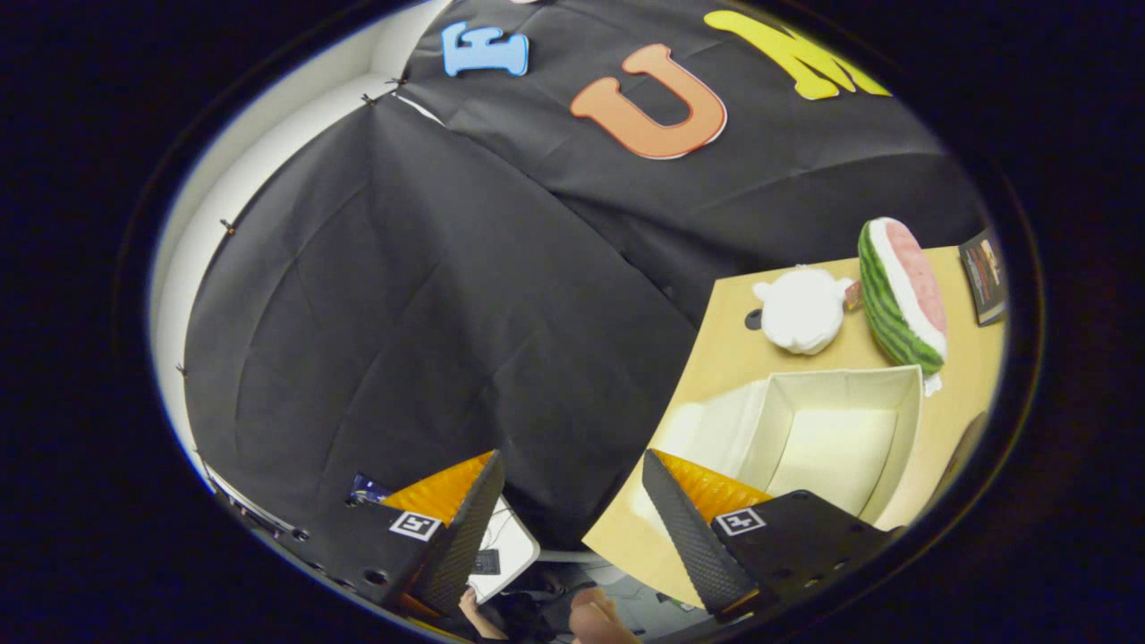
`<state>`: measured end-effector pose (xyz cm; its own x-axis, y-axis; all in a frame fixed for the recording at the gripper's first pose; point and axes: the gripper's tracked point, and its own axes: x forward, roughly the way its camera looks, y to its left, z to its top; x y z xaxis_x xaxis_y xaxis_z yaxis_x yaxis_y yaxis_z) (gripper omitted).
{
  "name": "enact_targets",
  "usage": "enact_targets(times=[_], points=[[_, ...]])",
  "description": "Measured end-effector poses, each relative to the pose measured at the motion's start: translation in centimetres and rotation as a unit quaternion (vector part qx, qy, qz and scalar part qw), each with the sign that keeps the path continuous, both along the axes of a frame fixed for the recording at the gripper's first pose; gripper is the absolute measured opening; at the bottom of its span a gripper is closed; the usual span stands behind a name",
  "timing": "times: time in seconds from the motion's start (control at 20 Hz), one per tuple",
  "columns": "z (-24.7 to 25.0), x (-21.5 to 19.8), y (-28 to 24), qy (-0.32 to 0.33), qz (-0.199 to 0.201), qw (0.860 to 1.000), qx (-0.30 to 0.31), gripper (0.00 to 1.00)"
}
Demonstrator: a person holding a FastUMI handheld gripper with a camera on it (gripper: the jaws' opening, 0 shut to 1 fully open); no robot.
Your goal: Open the storage box then place both shoes into the box .Put the left shoe in first, then the right shoe, with the right side of both shoes facing outward in a uniform manner.
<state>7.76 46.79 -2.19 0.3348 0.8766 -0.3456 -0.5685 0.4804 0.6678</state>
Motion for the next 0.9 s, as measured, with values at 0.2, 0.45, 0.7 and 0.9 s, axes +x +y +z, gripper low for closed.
enact_targets(times=[0.2,0.45,0.7,0.9], points=[[-0.3,0.8,-5.2,-0.006,-0.026,0.999,-0.019,0.96],[-2.3,2.7,-13.6,-0.004,-0.076,0.996,-0.041,0.95],[-6.3,4.7,-22.4,0.017,-0.128,0.989,-0.075,0.95],[-12.3,6.4,-29.8,0.024,-0.172,0.973,-0.149,0.95]])
